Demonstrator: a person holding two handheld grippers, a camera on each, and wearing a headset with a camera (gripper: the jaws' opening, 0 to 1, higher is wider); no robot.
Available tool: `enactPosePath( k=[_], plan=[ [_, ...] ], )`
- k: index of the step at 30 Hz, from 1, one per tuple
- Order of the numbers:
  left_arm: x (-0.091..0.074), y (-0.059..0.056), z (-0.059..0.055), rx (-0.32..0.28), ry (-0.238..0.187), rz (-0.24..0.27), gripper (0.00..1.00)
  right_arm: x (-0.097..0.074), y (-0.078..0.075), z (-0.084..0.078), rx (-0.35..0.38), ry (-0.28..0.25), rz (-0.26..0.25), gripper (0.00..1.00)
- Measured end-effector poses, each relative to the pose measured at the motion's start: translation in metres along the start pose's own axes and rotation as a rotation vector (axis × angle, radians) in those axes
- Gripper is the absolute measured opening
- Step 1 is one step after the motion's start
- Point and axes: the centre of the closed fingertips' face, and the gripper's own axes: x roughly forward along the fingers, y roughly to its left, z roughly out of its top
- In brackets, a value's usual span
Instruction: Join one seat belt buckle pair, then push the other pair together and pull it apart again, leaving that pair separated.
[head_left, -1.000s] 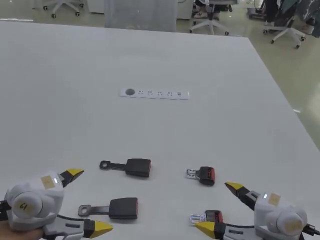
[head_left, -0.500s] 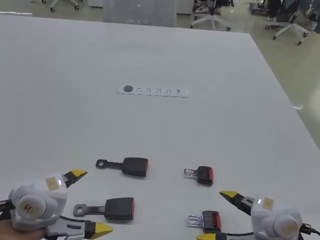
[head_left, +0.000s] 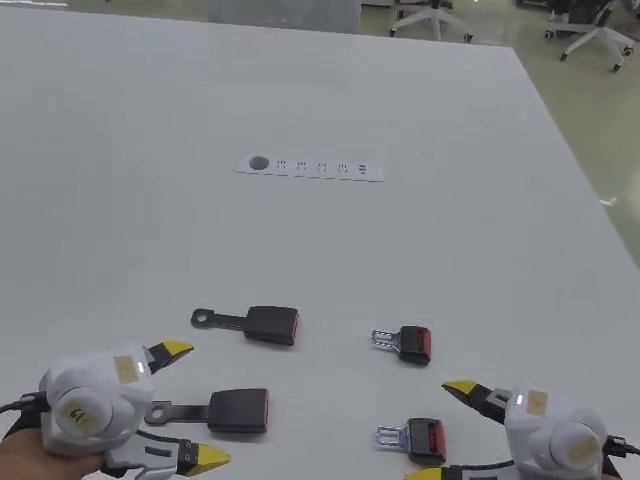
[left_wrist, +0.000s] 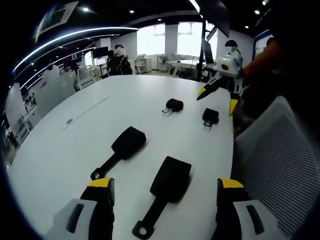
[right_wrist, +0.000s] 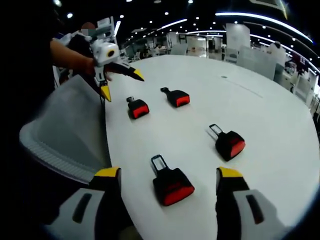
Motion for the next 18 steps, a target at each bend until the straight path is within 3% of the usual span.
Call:
enactPosePath(
  k=[6,18],
  plan=[
    [0.014,-0.006,-0.01,0.059,0.061,-0.053,0.82,0.002,-0.002,-0.013,-0.006,0.041,0.033,0.76],
    [0.038,-0.01,-0.018,0.056,0.107,-0.111,0.68,0.008,-0.004,-0.026,-0.028,0.093,0.073,0.73]
  ],
)
